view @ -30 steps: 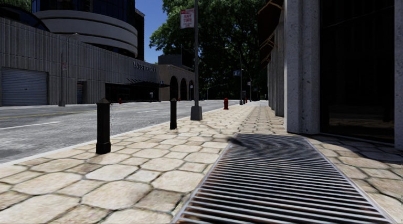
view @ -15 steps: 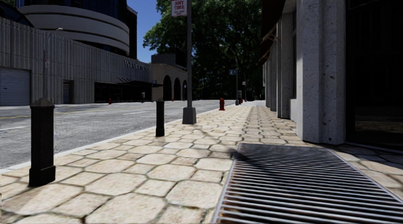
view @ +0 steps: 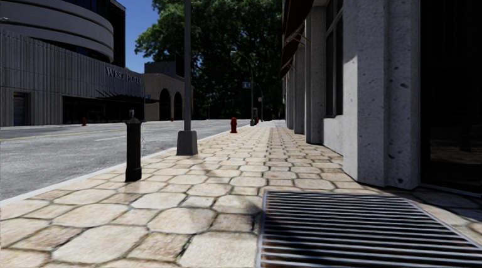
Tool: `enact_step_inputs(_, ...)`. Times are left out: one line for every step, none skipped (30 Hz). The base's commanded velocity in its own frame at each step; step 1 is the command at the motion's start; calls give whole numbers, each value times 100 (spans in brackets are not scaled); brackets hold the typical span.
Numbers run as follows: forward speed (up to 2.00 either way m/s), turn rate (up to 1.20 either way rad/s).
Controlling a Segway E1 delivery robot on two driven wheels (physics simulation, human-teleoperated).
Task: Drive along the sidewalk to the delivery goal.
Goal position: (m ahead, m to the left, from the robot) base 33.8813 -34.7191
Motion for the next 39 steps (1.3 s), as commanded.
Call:
enact_step_inputs(200, -38)
enact_step_inputs(200, -38)
enact_step_inputs(200, -38)
enact_step_inputs(200, -38)
enact_step_inputs(200, -38)
enact_step_inputs(200, -38)
enact_step_inputs(200, -38)
enact_step_inputs(200, -38)
enact_step_inputs(200, -38)
enact_step_inputs(200, -38)
enact_step_inputs(200, -38)
enact_step_inputs(200, -38)
enact_step_inputs(200, -36)
enact_step_inputs(200, -36)
enact_step_inputs(200, -31)
enact_step_inputs(200, -26)
enact_step_inputs(200, -2)
enact_step_inputs(200, 0)
enact_step_inputs(200, 0)
enact_step_inputs(200, 0)
enact_step_inputs(200, 0)
enact_step_inputs(200, 0)
enact_step_inputs(200, 0)
enact_step_inputs(200, 0)
enact_step_inputs(200, 0)
enact_step_inputs(200, 0)
enact_step_inputs(200, 0)
enact_step_inputs(200, 0)
enact_step_inputs(200, 0)
enact_step_inputs(200, 0)
enact_step_inputs(200, 0)
enact_step_inputs(200, 0)
enact_step_inputs(200, 0)
enact_step_inputs(200, 0)
enact_step_inputs(200, 0)
enact_step_inputs(200, 0)
enact_step_inputs(200, 0)
enact_step_inputs(200, 0)
enact_step_inputs(200, 0)
